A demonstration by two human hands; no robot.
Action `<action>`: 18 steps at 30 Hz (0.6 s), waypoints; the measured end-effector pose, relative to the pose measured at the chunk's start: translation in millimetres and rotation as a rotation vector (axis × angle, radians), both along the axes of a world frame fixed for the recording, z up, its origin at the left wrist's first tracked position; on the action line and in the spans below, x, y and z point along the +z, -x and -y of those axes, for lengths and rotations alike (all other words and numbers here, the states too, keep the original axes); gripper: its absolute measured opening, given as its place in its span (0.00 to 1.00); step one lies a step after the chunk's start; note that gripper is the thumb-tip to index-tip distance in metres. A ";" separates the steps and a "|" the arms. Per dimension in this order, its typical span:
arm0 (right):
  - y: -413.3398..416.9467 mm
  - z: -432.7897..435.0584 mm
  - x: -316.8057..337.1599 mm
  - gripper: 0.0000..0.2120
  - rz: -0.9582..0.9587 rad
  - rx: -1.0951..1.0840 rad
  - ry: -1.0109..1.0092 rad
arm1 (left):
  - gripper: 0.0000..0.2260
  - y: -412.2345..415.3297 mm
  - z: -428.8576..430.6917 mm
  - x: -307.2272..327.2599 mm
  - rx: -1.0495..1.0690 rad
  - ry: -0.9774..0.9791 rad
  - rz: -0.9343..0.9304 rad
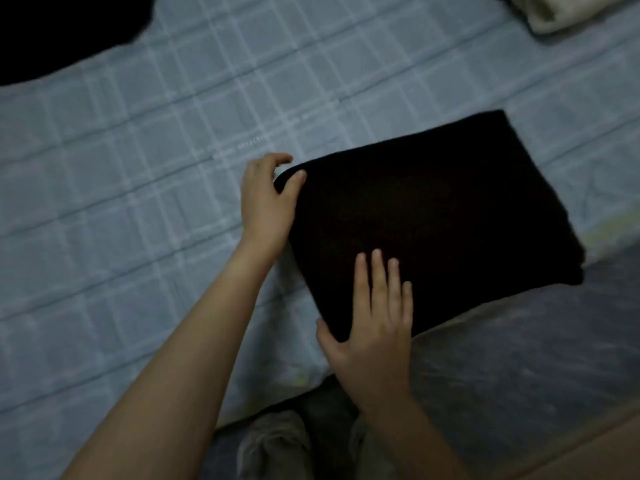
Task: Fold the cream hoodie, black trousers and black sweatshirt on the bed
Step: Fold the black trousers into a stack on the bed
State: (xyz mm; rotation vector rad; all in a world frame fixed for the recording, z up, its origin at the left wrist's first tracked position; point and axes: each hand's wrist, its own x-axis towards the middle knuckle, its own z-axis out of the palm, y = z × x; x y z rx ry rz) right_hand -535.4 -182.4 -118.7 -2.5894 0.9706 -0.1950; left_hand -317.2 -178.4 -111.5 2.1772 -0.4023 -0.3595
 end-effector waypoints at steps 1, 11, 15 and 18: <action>2.2 6.6 9.6 0.41 0.056 0.036 -0.033 | 0.16 11.4 -5.4 6.5 -0.014 -0.044 0.079; -6.9 177.2 13.4 0.28 -0.155 0.349 0.152 | 0.27 98.0 36.3 -19.9 -0.259 -0.531 0.404; -7.4 183.7 20.5 0.28 -0.061 0.383 0.089 | 0.26 99.3 28.9 -19.1 -0.258 -0.476 0.440; 6.5 221.3 34.9 0.29 0.038 0.334 0.207 | 0.27 110.3 0.7 -12.0 -0.133 -0.374 0.381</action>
